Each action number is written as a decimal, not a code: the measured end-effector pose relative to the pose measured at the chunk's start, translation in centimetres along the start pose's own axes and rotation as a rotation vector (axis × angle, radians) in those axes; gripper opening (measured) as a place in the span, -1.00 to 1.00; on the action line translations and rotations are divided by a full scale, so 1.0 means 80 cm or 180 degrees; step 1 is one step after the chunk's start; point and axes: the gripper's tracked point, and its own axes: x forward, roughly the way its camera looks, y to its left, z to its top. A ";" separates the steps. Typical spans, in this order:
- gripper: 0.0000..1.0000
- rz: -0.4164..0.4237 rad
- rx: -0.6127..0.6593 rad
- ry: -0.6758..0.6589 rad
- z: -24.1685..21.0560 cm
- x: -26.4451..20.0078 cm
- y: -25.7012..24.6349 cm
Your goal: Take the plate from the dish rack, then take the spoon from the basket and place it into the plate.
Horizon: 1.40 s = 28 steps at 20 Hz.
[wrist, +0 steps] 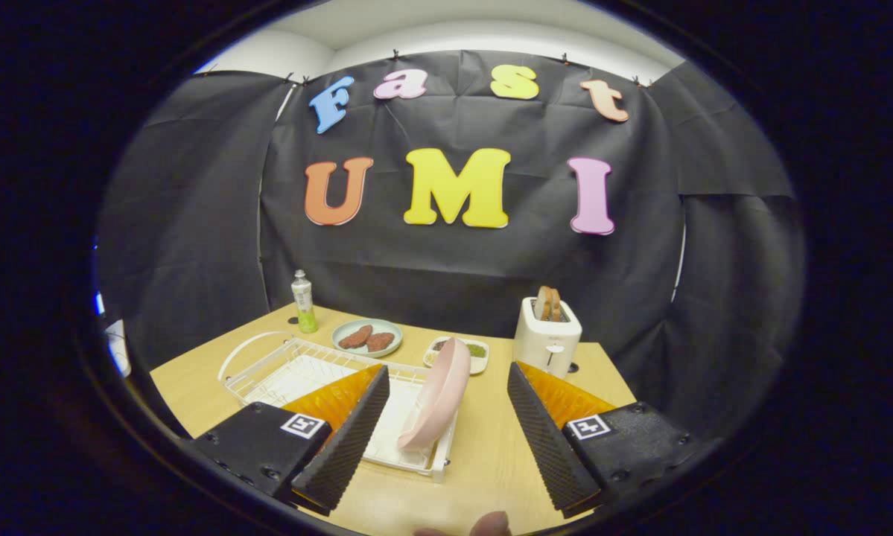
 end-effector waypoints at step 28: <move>-0.27 -0.0247 0.0889 0.1571 -0.044 0.153 -0.010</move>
